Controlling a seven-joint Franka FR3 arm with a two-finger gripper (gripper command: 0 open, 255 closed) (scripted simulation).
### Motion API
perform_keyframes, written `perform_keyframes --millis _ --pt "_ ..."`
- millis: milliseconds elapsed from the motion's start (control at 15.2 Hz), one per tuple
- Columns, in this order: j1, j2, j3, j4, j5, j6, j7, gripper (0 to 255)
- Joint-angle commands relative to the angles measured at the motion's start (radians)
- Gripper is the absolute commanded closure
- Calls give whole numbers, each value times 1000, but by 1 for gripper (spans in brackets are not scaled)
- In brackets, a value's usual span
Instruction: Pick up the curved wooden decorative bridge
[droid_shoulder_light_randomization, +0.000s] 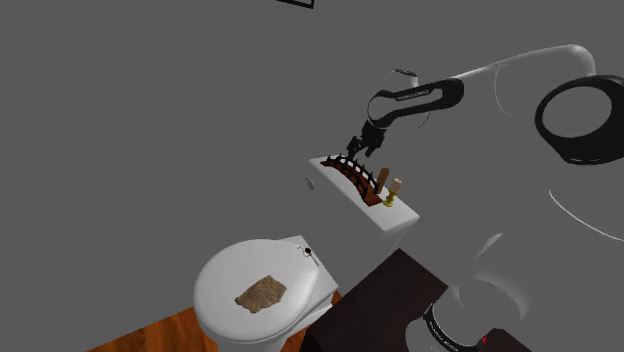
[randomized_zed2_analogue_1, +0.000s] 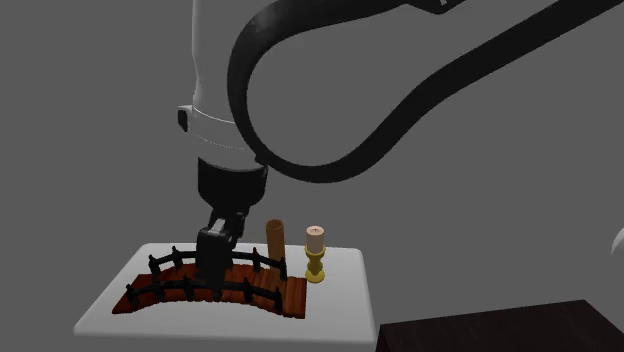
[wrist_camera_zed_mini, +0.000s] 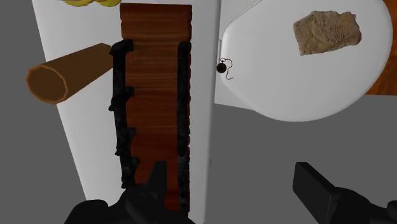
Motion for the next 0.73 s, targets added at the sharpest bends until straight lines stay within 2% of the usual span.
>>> perform_keyframes --millis 0,396,660 --pt "0 81 -18 37 47 43 -49 0" --pt "-36 325 -21 192 210 116 -193 0" --pt "-48 364 -9 191 238 153 -215 0"
